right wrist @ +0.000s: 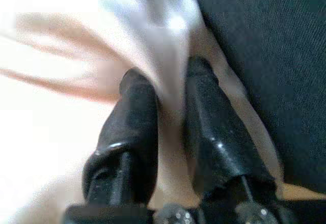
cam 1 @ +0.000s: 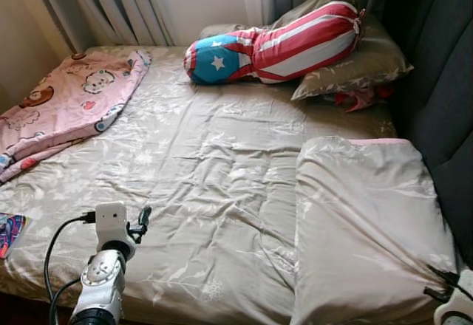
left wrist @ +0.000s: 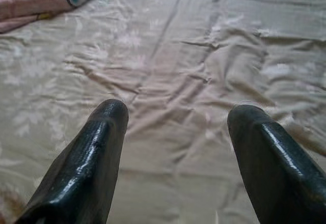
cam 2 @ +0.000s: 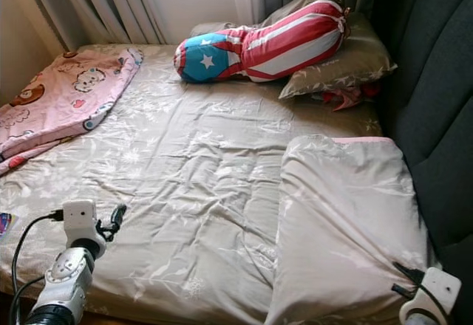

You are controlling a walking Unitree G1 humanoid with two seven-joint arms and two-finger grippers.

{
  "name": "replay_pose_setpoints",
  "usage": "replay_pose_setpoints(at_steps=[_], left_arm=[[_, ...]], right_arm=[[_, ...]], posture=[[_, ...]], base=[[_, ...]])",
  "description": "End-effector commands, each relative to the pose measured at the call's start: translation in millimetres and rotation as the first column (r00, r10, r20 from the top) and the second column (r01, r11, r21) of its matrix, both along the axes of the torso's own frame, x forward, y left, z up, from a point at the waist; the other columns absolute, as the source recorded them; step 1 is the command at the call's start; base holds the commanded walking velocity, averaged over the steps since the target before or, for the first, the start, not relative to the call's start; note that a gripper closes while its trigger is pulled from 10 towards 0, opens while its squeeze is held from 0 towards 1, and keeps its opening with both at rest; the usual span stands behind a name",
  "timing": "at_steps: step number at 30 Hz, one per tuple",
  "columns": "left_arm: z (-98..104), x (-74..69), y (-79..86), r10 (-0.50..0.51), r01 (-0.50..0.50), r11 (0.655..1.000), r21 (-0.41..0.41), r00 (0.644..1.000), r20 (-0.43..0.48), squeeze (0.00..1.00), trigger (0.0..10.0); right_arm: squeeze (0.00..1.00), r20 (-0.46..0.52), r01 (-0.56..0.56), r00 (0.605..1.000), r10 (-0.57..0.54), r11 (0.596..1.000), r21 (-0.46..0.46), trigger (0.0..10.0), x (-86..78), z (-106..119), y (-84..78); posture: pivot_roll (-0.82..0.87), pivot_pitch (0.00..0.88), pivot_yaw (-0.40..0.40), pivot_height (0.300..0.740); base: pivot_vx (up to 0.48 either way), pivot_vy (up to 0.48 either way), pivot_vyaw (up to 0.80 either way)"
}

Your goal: Clean up the room

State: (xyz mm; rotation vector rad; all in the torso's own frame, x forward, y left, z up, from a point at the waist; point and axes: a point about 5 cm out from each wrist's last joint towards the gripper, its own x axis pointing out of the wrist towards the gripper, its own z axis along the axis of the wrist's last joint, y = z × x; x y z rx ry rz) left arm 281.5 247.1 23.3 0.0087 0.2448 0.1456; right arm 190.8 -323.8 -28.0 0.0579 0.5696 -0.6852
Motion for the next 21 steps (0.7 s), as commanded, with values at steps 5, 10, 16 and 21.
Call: replay_pose_setpoints(at_steps=[5,10,16,21], left_arm=[[-17,-7.6,-5.5,0.04,-0.045,0.997,-0.066,0.996,-0.078,0.0,10.0],[-32,-18.3,-10.7,0.06,-0.079,0.989,-0.128,0.987,-0.149,0.0,10.0],[-66,-47.6,-24.8,0.003,-0.062,0.987,-0.151,0.934,-0.358,0.0,10.0],[-80,-63.8,-34.9,-0.068,0.024,0.995,-0.102,0.888,-0.454,0.0,10.0]], right_arm=[[0.0,0.034,-0.193,0.981,0.191,0.98,0.058,10.0,25.4,-2,34.0],[0.0,0.032,-0.277,0.961,0.275,0.951,0.136,10.0,30.2,-10,59.3],[0.0,-0.067,-0.338,0.929,0.363,0.909,0.243,10.0,18.4,-32,95.1],[0.0,-0.138,-0.385,0.888,0.439,0.872,0.301,10.0,4.2,-45,114.8]], posture=[[-0.03,0.0,0.016,0.74],[-0.02,0.0,-0.002,0.74],[0.0,0.0,-0.024,0.74],[-0.01,0.0,-0.027,0.74]], base=[[0.0,0.0,0.0],[0.0,0.0,0.0],[0.0,0.0,0.0],[0.0,0.0,0.0]])
